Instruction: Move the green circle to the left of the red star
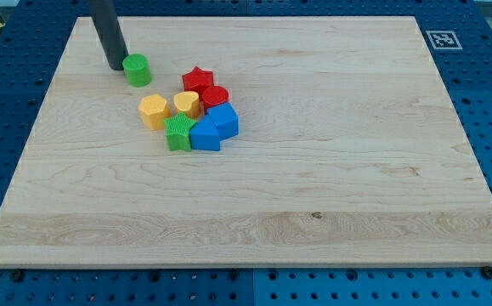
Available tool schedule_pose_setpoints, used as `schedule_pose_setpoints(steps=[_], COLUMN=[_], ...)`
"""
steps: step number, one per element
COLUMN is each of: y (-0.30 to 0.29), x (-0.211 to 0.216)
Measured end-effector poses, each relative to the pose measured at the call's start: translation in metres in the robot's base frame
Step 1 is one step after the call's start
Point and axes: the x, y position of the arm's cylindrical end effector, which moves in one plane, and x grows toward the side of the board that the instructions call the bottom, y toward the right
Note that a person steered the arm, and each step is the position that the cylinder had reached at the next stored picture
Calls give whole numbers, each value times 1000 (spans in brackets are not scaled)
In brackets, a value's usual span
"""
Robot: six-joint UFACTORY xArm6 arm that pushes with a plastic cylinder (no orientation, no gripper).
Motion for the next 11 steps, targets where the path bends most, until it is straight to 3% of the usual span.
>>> schedule_pose_setpoints(steps=[7,9,11], y=[28,31,60], x=[3,25,25])
